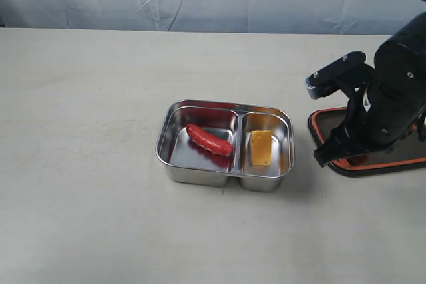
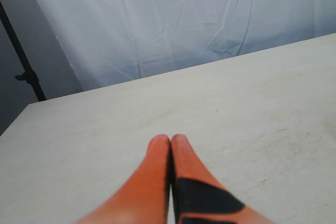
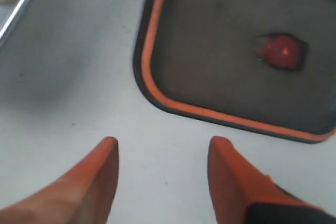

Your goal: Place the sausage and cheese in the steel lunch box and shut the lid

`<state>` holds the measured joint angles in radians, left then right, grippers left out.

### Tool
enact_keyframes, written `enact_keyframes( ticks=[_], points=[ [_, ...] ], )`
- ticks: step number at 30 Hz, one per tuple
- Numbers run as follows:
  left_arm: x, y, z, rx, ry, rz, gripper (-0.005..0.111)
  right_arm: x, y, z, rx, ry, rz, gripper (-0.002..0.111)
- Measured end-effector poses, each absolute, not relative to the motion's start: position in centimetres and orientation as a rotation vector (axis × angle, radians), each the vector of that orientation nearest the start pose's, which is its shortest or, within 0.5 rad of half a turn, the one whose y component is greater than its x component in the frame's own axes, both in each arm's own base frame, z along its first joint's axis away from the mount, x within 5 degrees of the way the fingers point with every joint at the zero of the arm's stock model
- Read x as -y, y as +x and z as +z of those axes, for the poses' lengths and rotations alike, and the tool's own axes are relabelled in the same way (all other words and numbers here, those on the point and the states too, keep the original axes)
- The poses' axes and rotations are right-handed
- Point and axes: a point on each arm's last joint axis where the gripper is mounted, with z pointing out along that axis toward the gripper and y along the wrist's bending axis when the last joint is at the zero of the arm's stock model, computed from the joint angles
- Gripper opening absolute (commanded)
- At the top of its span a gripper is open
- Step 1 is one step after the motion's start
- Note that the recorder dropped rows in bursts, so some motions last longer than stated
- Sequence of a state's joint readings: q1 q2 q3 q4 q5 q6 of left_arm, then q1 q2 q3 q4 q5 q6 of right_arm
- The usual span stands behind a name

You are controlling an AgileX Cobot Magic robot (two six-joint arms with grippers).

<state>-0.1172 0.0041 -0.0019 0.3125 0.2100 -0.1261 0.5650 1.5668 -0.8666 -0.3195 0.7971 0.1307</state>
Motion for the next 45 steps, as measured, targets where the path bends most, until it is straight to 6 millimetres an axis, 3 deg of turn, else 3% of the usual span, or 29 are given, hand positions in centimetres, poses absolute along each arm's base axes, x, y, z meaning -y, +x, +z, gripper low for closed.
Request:
enact_keyframes(
  ticks=[12, 13, 15, 18, 29, 33, 38, 41, 45],
  points=[
    [0.1, 5.6, 19.5, -1.675, 0.202, 0.101, 0.000, -13.1, 26.9, 11.5, -2.752, -1.075, -0.215, 0.050],
    [0.1, 5.6, 19.5, -1.675, 0.202, 0.101, 0.000, -13.0, 27.1, 11.4, -2.746, -1.081, -0.220, 0.050],
    [0.1, 5.6, 19.5, -1.675, 0.202, 0.101, 0.000, -12.3, 27.6, 11.2, -2.748, -1.045, -0.216, 0.038],
    [0.1, 5.6, 19.5, -1.675, 0.202, 0.101, 0.000, -11.6, 28.2, 10.9, -2.780, -0.979, -0.203, 0.001],
    [0.1, 5.6, 19.5, -1.675, 0.202, 0.101, 0.000, -11.5, 28.0, 11.2, -2.827, -0.911, -0.150, -0.001],
    [0.1, 5.6, 19.5, -1.675, 0.202, 0.101, 0.000, -11.3, 26.8, 13.5, -2.877, -0.795, -0.092, -0.001],
    [0.1, 5.6, 19.5, -1.675, 0.202, 0.101, 0.000, -10.8, 24.1, 22.6, -2.684, -0.594, 0.098, -0.001],
    [0.1, 5.6, 19.5, -1.675, 0.202, 0.101, 0.000, -10.2, 22.0, 26.4, -2.574, -0.550, 0.179, -0.001],
    [0.0, 5.6, 19.5, -1.675, 0.209, 0.112, 0.000, -10.3, 18.3, 31.1, -2.371, -0.571, 0.457, -0.001]
  ],
)
